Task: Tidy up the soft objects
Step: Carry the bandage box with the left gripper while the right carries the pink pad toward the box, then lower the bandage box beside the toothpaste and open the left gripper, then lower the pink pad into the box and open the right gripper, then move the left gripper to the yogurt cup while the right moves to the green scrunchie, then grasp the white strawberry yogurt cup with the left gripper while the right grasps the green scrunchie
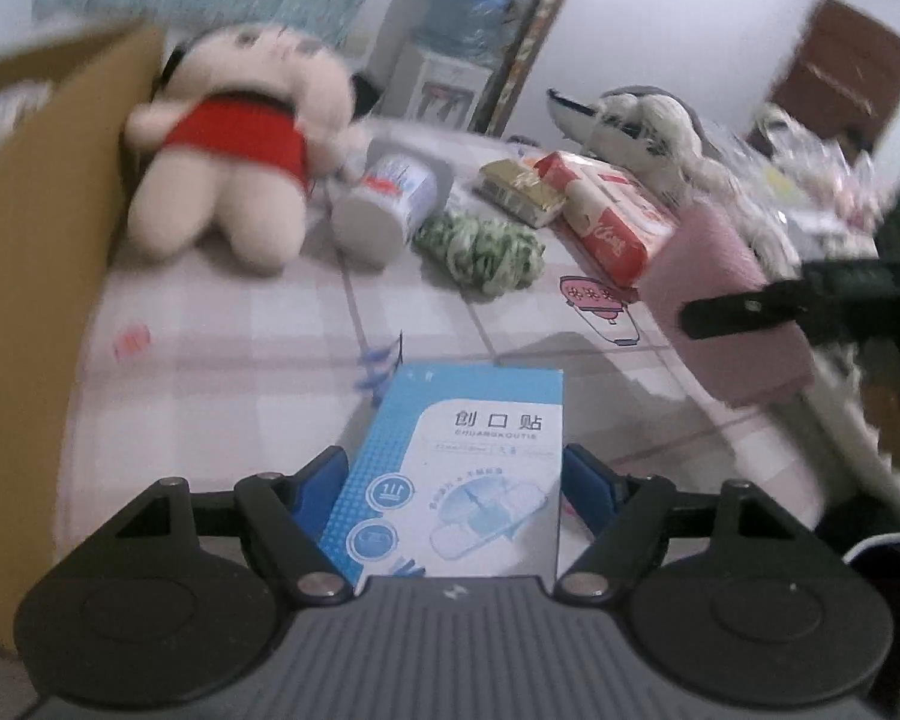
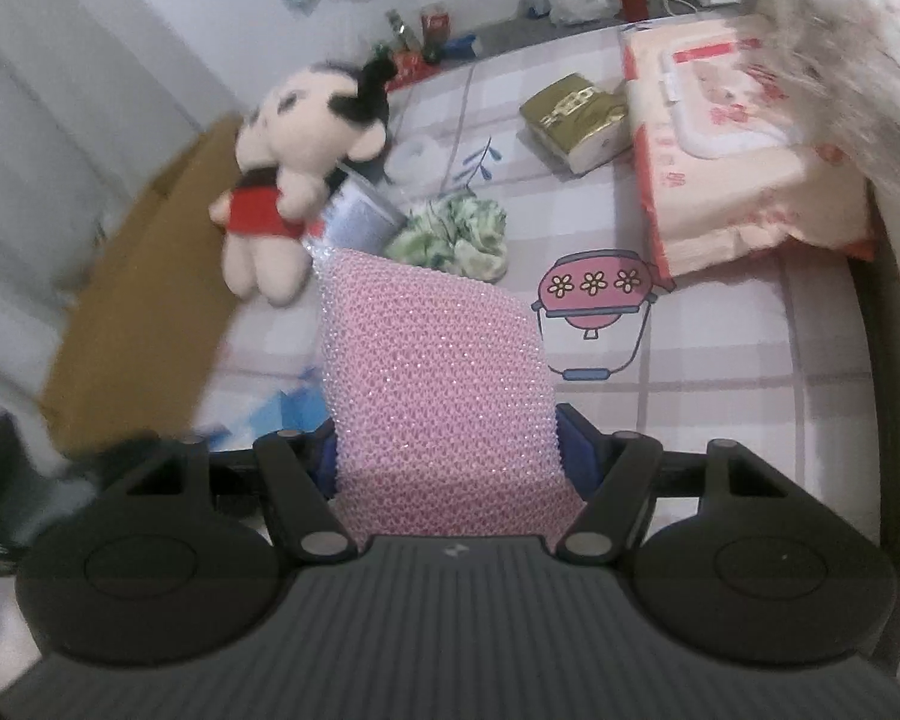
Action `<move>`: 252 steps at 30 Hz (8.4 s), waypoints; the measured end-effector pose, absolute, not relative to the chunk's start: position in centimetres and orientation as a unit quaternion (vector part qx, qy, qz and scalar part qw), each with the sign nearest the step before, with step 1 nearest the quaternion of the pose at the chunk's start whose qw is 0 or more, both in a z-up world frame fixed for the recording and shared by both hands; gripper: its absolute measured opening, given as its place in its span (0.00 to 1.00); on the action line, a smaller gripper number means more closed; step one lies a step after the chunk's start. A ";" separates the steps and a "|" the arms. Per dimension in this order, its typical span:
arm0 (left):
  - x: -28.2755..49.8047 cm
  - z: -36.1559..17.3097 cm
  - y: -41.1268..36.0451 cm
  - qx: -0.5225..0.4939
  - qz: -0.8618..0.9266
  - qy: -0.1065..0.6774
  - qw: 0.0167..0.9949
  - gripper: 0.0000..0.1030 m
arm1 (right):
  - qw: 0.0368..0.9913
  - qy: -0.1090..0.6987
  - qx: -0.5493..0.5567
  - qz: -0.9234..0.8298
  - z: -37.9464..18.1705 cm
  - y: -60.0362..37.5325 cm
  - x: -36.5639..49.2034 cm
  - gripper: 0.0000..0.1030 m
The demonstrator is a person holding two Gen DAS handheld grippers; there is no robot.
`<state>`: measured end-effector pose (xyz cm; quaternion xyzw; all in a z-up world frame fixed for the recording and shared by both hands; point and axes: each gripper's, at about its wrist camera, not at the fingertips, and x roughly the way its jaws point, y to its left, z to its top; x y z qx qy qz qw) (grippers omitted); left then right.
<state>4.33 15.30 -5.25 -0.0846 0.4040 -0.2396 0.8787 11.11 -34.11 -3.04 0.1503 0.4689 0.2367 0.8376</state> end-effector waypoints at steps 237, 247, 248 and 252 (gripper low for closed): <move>16.5 -3.2 7.0 0.051 -0.097 0.305 0.946 0.78 | 0.936 0.228 0.102 0.246 -4.9 -35.7 18.4 0.54; 21.8 -5.7 10.4 -0.059 -0.128 0.389 0.911 0.61 | 0.914 0.271 0.135 0.269 -5.5 -30.0 16.9 0.55; 22.1 -6.0 11.1 -0.079 -0.132 0.392 0.907 0.57 | 0.911 0.279 0.136 0.270 -5.6 -29.3 17.3 0.55; 21.0 -5.6 11.4 -0.076 -0.121 0.398 0.906 0.52 | 0.909 0.283 0.126 0.279 -6.3 -27.0 17.8 0.55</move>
